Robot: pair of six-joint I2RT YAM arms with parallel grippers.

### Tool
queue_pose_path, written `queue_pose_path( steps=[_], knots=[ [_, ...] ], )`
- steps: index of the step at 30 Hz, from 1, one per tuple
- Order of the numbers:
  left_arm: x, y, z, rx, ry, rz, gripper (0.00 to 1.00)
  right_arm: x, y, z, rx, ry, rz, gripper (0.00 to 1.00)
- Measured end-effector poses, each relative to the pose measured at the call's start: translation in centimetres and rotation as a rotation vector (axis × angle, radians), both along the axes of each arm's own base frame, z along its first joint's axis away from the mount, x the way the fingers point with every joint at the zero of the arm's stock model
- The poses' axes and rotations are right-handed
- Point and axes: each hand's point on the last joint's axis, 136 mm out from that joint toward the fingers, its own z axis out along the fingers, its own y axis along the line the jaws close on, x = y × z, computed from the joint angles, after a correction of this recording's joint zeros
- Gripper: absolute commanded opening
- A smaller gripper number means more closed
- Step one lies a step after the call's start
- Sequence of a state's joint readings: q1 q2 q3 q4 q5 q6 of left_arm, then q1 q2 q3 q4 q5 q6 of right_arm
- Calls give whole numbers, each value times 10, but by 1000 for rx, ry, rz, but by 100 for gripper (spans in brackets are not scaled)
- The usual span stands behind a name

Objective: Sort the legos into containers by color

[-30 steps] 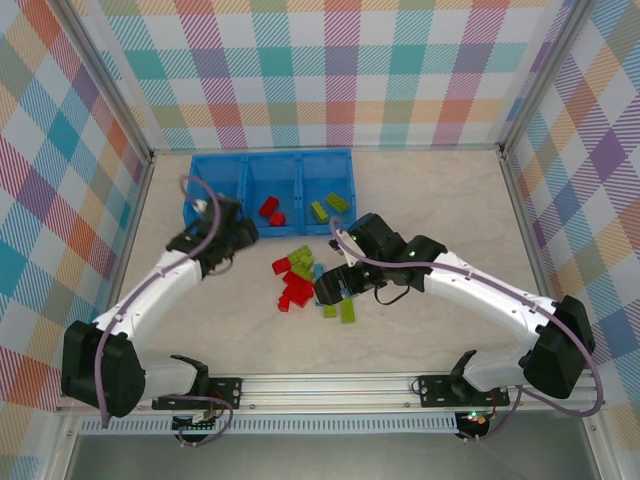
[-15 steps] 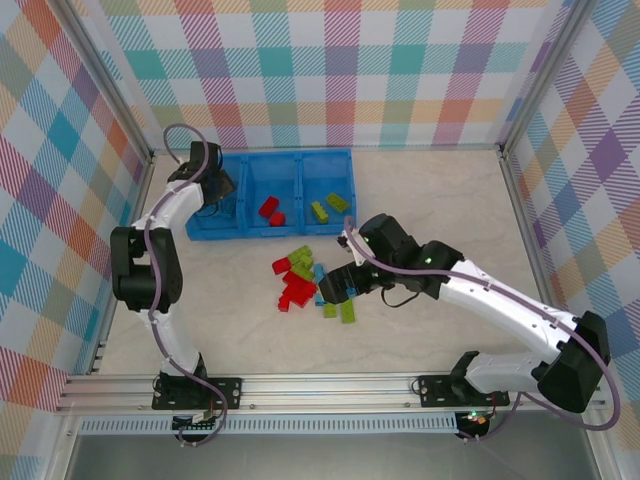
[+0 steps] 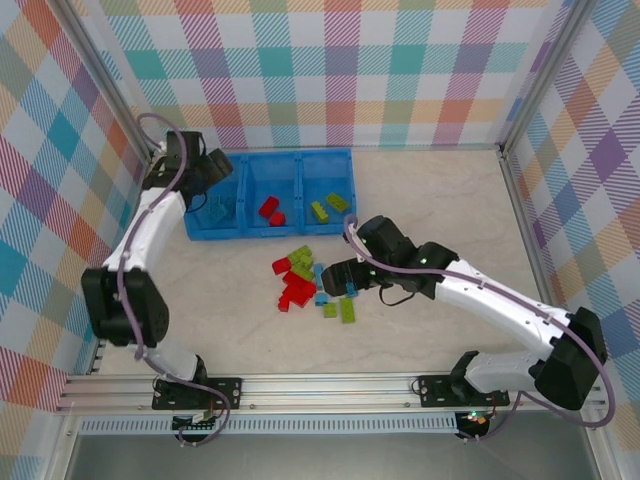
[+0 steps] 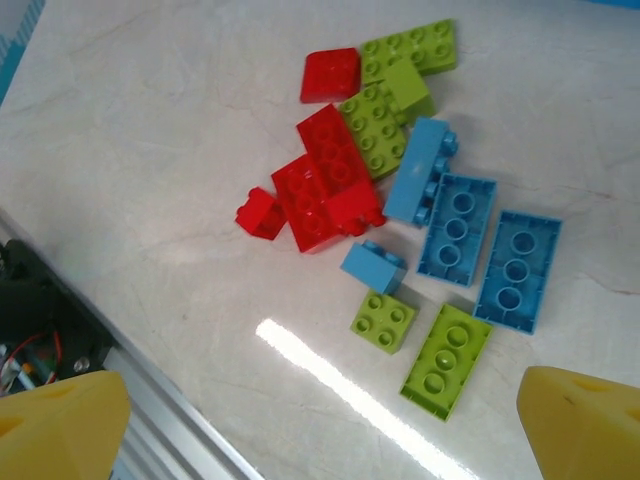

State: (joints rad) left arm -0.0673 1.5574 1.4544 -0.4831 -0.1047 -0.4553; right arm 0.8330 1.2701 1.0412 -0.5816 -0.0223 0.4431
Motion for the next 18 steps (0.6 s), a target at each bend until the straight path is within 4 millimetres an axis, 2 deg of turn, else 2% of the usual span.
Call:
queue_pose_path(
  steps=[1, 3, 5, 8, 10, 12, 15, 18],
  knots=[
    [-12, -8, 18, 7, -38, -29, 91, 6, -3, -5, -12, 7, -26, 100],
    [-39, -37, 50, 31, -113, -138, 92, 16, -8, -19, -37, 28, -72, 100],
    [-75, -85, 79, 63, -194, -327, 93, 24, -14, -37, -76, 59, -113, 100],
    [-136, -147, 95, 126, -280, -634, 93, 31, -18, -61, -127, 96, -143, 100],
    [-171, -170, 85, 184, -293, -803, 95, 33, -19, -76, -154, 119, -148, 100],
    [-202, -181, 62, 262, -275, -956, 97, 34, -20, -90, -176, 139, -153, 97],
    [-231, -184, 20, 372, -222, -1120, 99, 33, -19, -99, -188, 162, -143, 85],
    [-245, -176, -12, 456, -181, -1194, 99, 33, -13, -100, -189, 167, -130, 78]
  ],
)
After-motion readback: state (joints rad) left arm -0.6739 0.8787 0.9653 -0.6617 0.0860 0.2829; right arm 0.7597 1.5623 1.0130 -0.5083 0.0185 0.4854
